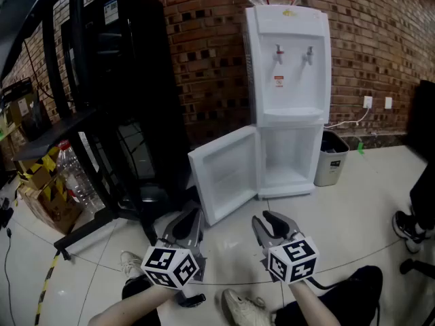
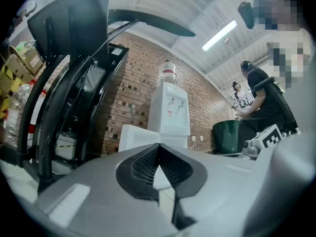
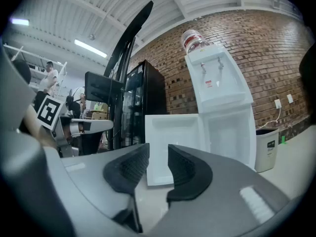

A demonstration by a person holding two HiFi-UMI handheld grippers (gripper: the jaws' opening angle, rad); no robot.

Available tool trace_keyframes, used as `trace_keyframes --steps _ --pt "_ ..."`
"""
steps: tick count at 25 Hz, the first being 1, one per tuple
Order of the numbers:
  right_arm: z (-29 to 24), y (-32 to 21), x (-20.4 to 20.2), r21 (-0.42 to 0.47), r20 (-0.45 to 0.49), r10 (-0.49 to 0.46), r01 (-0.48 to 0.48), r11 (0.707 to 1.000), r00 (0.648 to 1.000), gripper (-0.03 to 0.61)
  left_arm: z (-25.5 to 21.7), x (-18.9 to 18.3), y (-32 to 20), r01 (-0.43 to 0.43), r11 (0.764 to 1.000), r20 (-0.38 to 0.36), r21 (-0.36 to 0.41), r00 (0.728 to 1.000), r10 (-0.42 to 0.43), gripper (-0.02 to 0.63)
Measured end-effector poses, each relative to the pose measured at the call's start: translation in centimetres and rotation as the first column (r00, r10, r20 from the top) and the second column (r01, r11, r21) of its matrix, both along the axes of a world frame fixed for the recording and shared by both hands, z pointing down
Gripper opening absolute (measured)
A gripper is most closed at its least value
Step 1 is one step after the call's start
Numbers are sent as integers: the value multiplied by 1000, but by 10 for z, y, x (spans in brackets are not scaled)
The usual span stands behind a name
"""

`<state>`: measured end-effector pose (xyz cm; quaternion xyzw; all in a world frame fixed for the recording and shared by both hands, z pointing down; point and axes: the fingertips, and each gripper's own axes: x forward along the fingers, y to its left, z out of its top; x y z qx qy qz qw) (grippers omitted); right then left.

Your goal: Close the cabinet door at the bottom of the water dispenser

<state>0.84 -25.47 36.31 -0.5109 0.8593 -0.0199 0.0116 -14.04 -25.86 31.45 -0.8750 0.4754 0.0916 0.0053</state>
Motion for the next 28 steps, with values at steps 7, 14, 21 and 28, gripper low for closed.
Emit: trace_keyframes --steps 7,14,21,28 --pt "-1 -46 -63 44 -79 58 -55 998 995 235 5 -40 -19 91 995 -56 -34 994 -93 6" --pt "18 -129 -138 51 -178 157 -150 987 971 318 9 -91 -29 220 975 -11 4 975 -220 6" --pt "42 -185 -168 37 -268 244 -244 969 932 344 24 -94 -29 204 979 -17 -17 979 -204 6" --pt "59 -214 -165 1 -254 323 -333 943 912 282 32 -105 -34 218 975 -33 -40 975 -220 6"
